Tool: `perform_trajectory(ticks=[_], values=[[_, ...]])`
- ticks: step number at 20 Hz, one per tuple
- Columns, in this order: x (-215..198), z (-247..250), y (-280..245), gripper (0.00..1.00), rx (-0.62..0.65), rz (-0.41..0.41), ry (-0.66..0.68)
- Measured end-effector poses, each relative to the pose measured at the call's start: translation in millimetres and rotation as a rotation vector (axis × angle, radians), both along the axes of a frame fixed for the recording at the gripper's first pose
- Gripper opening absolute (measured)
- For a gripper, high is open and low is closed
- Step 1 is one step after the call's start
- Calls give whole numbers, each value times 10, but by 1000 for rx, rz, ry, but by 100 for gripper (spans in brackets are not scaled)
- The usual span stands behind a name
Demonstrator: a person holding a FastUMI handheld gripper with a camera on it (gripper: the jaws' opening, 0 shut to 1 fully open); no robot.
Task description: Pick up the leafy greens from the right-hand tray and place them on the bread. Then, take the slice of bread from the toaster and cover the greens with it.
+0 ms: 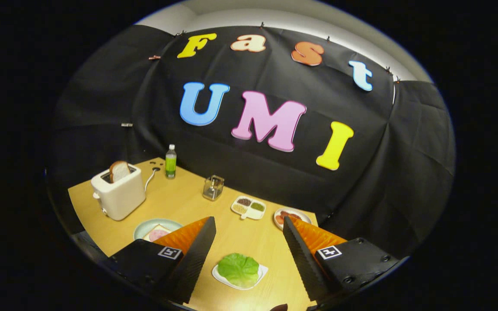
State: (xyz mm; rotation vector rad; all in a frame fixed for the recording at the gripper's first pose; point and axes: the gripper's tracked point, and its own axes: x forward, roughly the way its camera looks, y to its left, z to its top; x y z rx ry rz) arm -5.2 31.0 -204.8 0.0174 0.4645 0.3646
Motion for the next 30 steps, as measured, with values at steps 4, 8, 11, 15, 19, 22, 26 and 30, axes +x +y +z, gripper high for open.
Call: perform_trajectory(ticks=[4,8,11,15,19,22,26,30], values=[[-110,-891,125,96,20,97,151],[-171,-1700,166,93,-24,177,279],[-150,-2103,198,91,-3,187,368],[-169,-2475,295,81,4,200,458],[-206,-2762,430,67,-10,222,535],[-289,-2949,428,61,-5,209,618],[-271,-2979,401,53,17,177,634],[-259,-2933,392,7,20,181,635]])
